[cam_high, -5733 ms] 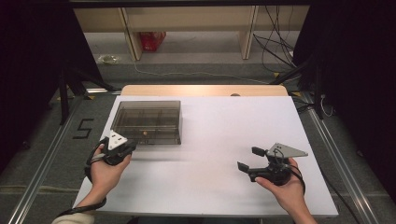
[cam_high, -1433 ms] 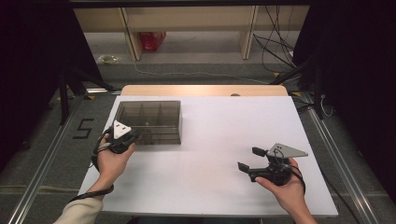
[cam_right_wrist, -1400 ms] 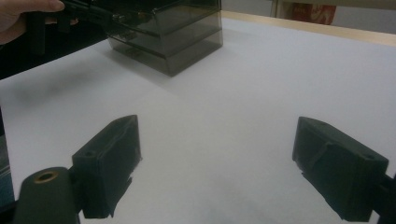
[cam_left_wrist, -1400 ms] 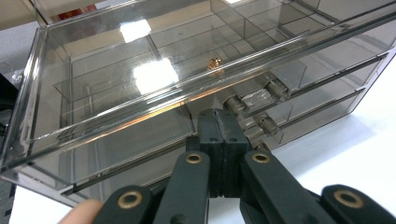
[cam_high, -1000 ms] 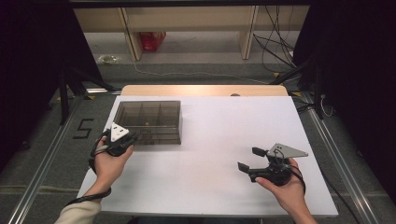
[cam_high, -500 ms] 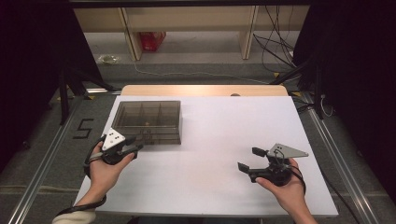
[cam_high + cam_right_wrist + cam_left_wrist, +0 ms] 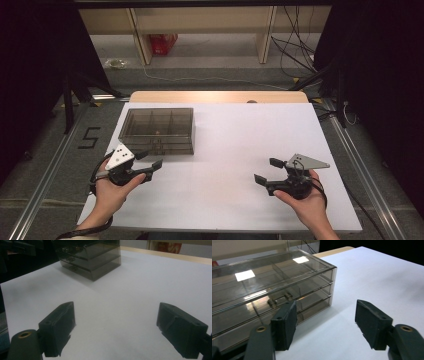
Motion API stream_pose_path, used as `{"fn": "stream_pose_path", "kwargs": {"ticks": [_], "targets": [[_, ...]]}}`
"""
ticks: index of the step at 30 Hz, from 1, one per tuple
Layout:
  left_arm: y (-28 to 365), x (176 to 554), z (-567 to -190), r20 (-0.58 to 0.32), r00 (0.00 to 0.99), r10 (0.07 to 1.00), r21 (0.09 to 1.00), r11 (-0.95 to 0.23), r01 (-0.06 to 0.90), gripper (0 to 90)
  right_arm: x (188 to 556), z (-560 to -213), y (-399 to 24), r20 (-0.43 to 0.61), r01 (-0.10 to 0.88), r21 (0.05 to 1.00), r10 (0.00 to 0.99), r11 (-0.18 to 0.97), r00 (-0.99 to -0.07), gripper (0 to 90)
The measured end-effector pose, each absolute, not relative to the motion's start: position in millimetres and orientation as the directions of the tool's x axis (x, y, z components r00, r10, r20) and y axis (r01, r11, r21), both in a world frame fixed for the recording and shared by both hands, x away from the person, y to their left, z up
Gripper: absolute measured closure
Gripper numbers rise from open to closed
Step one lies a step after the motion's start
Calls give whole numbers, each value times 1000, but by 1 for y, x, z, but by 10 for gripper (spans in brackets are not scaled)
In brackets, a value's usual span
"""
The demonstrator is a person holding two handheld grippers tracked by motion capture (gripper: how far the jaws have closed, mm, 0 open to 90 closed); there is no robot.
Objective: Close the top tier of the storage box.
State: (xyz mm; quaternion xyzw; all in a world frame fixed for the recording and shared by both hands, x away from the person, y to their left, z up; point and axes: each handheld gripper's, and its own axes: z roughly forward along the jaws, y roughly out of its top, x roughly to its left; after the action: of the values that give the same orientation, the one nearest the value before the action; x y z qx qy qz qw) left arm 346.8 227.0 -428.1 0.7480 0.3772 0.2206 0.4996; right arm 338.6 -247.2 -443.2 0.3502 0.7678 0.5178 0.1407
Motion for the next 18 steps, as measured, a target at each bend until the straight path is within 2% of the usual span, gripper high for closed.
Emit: {"fn": "stream_pose_path", "kwargs": {"ticks": [13,18], "targets": [[219,335,-428,-62,667,743,914,-227,337,228,339,-444,-247,149,392,894,681,218,-717,160],[218,332,-428,-58,680,731,909,-242,339,161,339,-444,-246,149,393,893,681,219,-717,160]]}}
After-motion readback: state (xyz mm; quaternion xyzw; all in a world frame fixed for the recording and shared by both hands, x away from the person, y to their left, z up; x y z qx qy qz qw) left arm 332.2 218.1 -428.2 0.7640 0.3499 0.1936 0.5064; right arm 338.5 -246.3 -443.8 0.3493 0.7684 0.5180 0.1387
